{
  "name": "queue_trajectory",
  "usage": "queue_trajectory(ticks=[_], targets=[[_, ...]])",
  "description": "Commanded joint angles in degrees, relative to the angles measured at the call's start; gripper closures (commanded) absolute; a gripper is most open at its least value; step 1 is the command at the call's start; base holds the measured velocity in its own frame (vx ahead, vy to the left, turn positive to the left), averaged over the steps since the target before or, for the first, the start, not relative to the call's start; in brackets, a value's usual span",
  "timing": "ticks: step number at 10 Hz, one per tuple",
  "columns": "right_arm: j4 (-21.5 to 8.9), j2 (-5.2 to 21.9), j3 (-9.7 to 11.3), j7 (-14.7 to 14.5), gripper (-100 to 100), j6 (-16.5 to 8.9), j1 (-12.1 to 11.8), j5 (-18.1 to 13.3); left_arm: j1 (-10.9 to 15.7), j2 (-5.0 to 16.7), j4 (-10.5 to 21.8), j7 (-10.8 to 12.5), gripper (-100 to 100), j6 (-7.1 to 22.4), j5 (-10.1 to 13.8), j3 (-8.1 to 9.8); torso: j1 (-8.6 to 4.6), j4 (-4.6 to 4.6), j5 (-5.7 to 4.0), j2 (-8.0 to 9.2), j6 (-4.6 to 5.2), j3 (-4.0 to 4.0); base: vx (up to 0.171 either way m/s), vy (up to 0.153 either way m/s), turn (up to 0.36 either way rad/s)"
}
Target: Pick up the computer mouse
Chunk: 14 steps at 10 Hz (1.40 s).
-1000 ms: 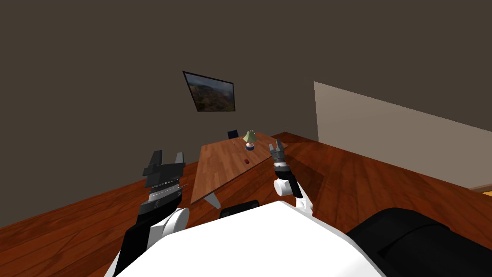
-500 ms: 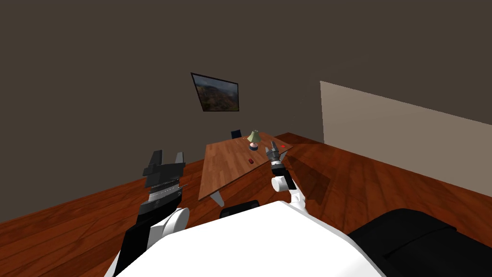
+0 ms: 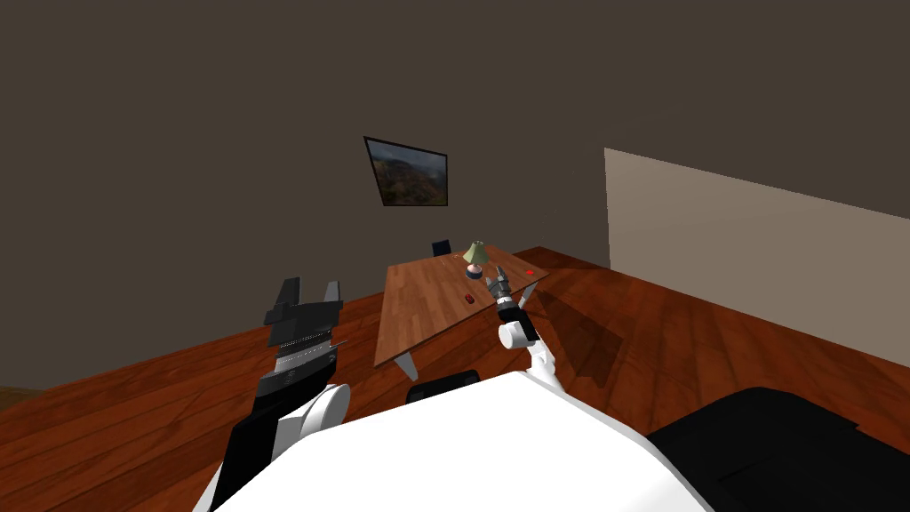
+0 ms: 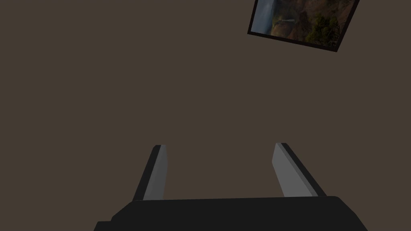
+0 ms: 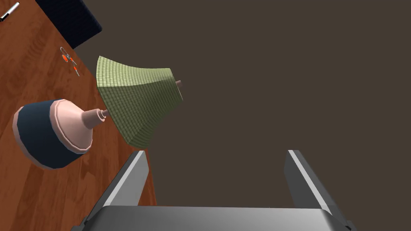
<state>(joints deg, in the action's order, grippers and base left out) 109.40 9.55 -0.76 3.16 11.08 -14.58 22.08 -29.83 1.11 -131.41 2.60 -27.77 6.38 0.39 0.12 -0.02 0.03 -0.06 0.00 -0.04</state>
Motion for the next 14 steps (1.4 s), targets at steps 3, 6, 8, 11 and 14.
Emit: queue_trajectory(ticks=[3,6,8,11,14], targets=[[-5.9,0.0,-1.1,4.1,-100,-4.9,3.8,3.4,0.0,0.0,0.0,0.0,0,0.0,0.0,0.0,-0.06,0.0,-0.01,0.01,0.03,0.01,0.015,0.019,0.082],[-10.0,-0.1,-2.2,7.8,-100,-8.3,6.6,5.6,0.0,0.0,0.0,0.0,0,0.0,0.0,0.0,-0.11,0.0,-0.02,0.01,0.02,0.01,0.015,0.004,0.117],[-12.7,-0.1,-2.9,9.9,-100,-9.9,8.0,6.7,0.0,0.0,0.0,0.0,0,0.0,0.0,0.01,-0.13,0.01,-0.02,0.04,0.03,0.02,0.009,-0.001,0.077],[-16.1,-0.3,-3.6,12.0,-100,-11.5,9.5,7.6,0.0,0.0,0.0,0.0,0,0.0,0.0,0.0,-0.15,0.01,-0.03,0.03,0.01,0.02,0.01,-0.006,0.077],[-21.4,-0.5,-5.4,16.6,-100,-14.5,12.4,9.2,0.0,0.0,0.0,0.0,0,0.0,0.0,0.01,-0.21,0.01,-0.04,0.03,0.01,0.02,0.01,-0.022,0.134]])
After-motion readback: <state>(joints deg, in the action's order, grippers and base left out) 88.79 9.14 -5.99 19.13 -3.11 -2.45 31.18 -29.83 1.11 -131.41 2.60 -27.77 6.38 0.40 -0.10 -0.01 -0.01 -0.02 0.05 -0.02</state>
